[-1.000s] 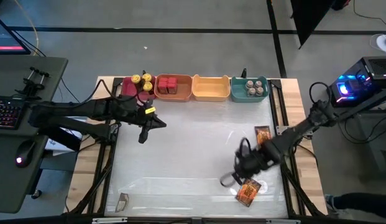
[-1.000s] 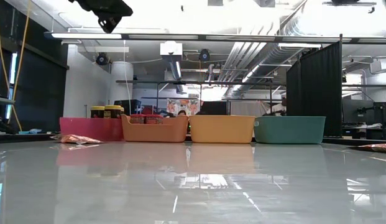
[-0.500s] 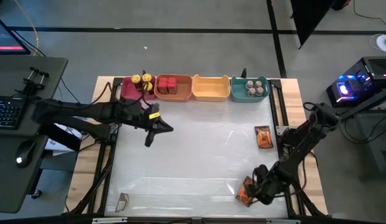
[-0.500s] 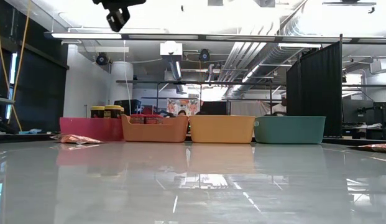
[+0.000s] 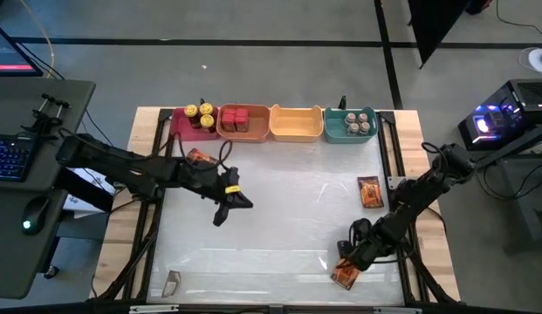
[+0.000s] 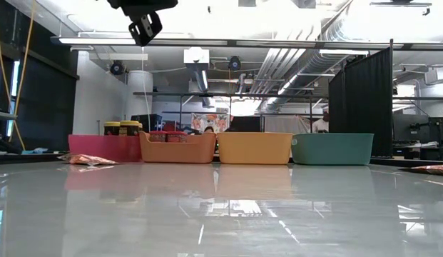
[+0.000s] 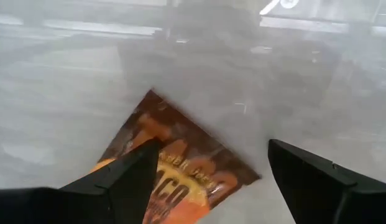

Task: Sort spices by type
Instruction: Put the bottom orange seasoning pack into the yellow bin

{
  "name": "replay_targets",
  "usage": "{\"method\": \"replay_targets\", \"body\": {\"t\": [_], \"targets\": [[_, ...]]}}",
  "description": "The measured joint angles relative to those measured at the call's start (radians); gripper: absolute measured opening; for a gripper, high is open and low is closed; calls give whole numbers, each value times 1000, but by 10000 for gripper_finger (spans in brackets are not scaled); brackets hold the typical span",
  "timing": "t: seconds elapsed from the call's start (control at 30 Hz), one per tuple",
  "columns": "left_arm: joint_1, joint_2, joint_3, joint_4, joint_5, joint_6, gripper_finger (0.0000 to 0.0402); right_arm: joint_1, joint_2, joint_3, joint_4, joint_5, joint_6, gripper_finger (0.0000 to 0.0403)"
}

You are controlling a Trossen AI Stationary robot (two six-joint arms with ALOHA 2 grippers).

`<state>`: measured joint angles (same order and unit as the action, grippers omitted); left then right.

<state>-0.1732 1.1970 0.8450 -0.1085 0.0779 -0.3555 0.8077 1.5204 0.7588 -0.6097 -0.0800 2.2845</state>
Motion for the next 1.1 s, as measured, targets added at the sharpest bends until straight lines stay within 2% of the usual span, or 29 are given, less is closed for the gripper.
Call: {"method": "replay_targets", "body": {"t": [0.37, 0.5, 0.67, 0.93, 1.0, 1.1], "targets": [[-52, 17, 0, 1, -8, -8, 0, -30, 65, -33, 91, -104, -57, 299], [-52, 15, 0, 0, -11, 7, 0, -29, 73, -21, 96, -104, -66, 278], [-49, 15, 0, 1, -26, 42, 0, -30, 75, -18, 90, -86, -65, 209], [-48, 15, 0, 12, -92, 96, 0, -65, 76, -17, 120, -25, -87, 26], [-48, 15, 0, 20, -94, 97, 0, -83, 77, -17, 135, 16, -101, 9], [-48, 15, 0, 43, -94, 100, 0, -113, 72, -17, 140, 41, -137, 14]]}}
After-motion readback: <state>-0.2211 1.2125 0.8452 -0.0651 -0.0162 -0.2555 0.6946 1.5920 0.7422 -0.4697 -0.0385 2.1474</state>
